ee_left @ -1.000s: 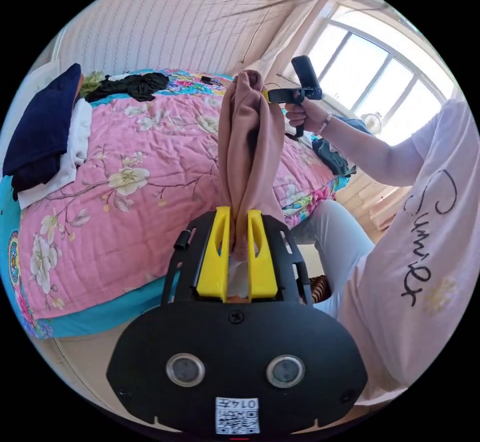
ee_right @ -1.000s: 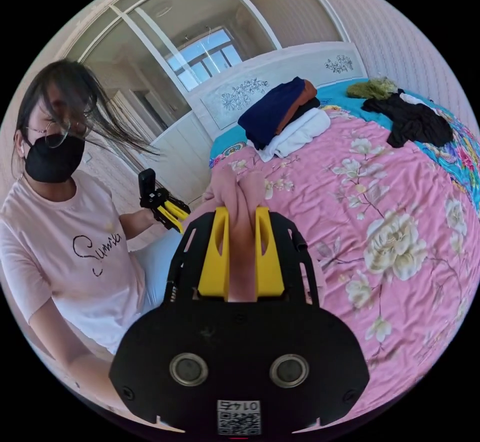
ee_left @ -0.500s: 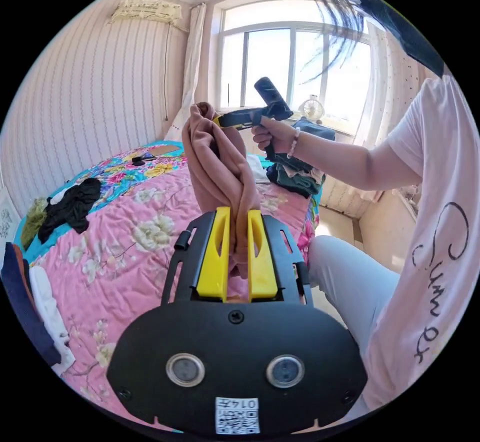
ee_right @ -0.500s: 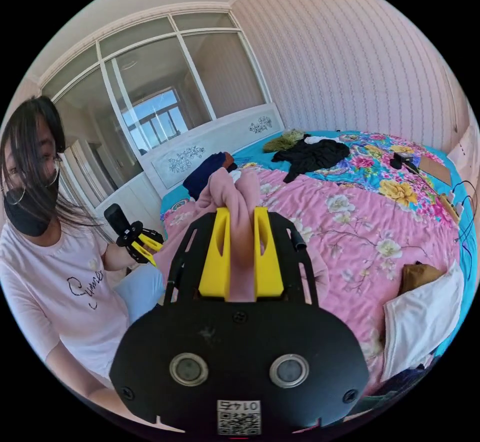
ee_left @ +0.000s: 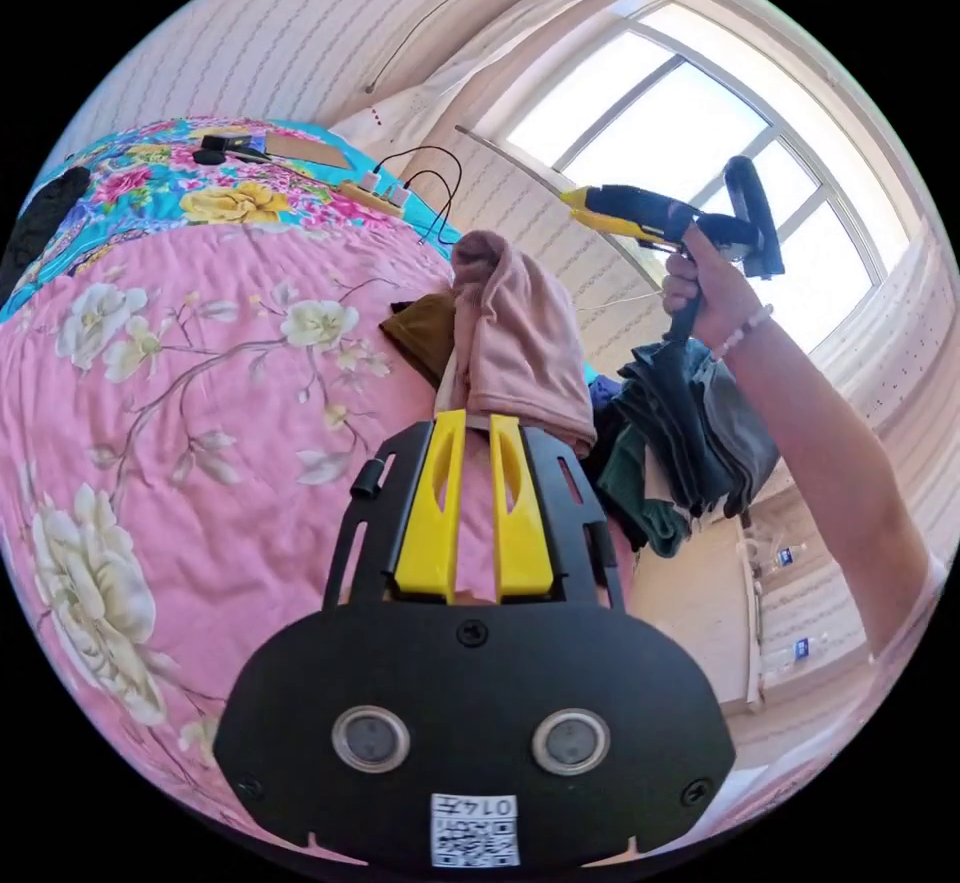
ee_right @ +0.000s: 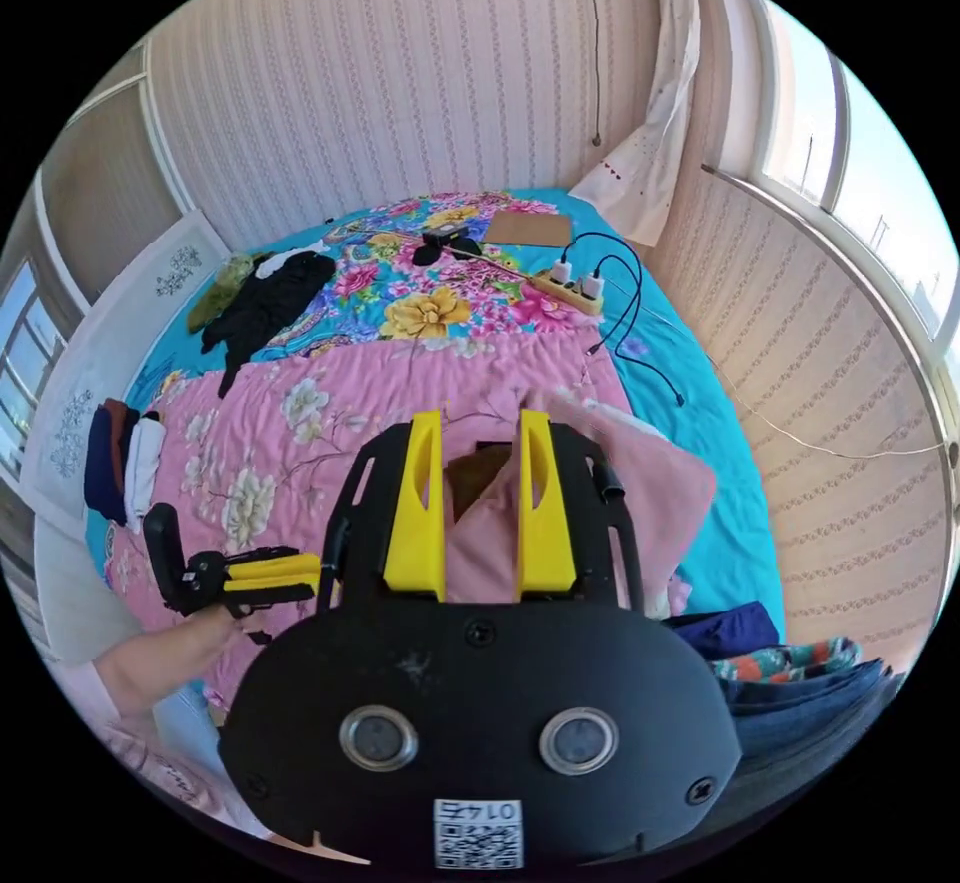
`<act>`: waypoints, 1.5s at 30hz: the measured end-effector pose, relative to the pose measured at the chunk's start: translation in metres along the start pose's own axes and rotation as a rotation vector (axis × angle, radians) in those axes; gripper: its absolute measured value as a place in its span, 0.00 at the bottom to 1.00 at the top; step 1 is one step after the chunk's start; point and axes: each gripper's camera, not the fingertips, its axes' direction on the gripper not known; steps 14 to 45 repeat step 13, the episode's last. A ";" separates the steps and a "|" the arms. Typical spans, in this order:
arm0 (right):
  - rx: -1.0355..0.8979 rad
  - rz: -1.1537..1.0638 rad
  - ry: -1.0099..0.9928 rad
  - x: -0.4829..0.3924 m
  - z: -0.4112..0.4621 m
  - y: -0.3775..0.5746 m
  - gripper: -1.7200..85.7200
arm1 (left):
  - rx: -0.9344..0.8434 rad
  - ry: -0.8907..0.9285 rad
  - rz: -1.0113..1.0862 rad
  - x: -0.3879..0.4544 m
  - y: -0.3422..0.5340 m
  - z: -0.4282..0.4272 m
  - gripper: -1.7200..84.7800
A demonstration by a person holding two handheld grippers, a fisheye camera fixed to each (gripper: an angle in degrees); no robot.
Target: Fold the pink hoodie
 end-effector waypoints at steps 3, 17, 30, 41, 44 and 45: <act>-0.071 -0.099 -0.021 -0.023 0.024 0.039 0.15 | -0.003 -0.054 0.070 -0.008 0.042 -0.043 0.08; -0.214 -0.449 -0.267 -0.199 0.073 0.119 0.16 | 0.223 -0.500 -0.118 -0.039 0.291 -0.324 0.07; -0.214 -0.449 -0.267 -0.199 0.073 0.119 0.16 | 0.223 -0.500 -0.118 -0.039 0.291 -0.324 0.07; -0.214 -0.449 -0.267 -0.199 0.073 0.119 0.16 | 0.223 -0.500 -0.118 -0.039 0.291 -0.324 0.07; -0.214 -0.449 -0.267 -0.199 0.073 0.119 0.16 | 0.223 -0.500 -0.118 -0.039 0.291 -0.324 0.07; -0.214 -0.449 -0.267 -0.199 0.073 0.119 0.16 | 0.223 -0.500 -0.118 -0.039 0.291 -0.324 0.07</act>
